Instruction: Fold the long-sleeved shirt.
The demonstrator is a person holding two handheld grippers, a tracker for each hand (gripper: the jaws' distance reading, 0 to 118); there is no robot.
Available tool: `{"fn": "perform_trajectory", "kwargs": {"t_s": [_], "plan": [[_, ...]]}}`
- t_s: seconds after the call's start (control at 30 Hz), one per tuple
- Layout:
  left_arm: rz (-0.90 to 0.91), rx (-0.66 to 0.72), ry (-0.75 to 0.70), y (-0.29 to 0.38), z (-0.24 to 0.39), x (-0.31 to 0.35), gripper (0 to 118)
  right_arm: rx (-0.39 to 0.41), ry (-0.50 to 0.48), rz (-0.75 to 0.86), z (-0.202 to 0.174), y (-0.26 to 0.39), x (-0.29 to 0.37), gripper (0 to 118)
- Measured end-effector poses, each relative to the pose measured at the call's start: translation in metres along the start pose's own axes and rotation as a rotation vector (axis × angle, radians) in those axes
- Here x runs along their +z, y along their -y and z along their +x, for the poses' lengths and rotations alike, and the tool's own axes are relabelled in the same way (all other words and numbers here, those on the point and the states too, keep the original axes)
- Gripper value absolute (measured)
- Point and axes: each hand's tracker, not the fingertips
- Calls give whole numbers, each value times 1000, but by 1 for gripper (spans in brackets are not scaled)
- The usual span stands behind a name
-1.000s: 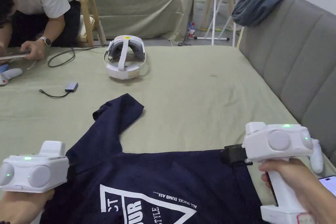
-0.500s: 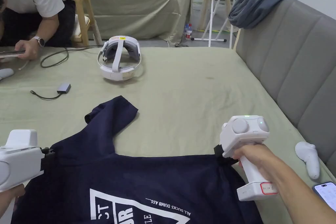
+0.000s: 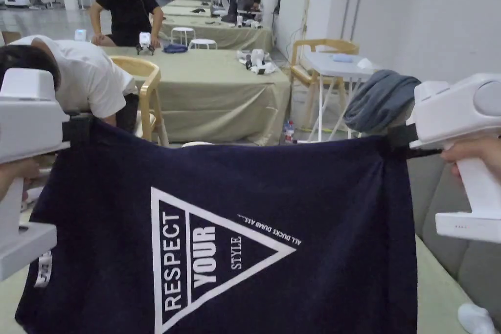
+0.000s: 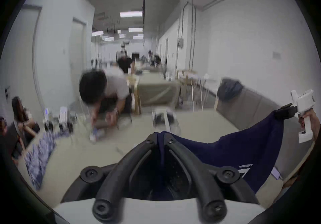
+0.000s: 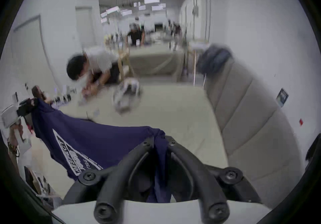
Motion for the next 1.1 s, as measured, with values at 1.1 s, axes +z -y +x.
{"fn": "perform_trajectory", "kwargs": {"t_s": [1.1], "plan": [[271,74,-143,-248,12,7,10,-47,158,418,-35,-220,38,9]]}}
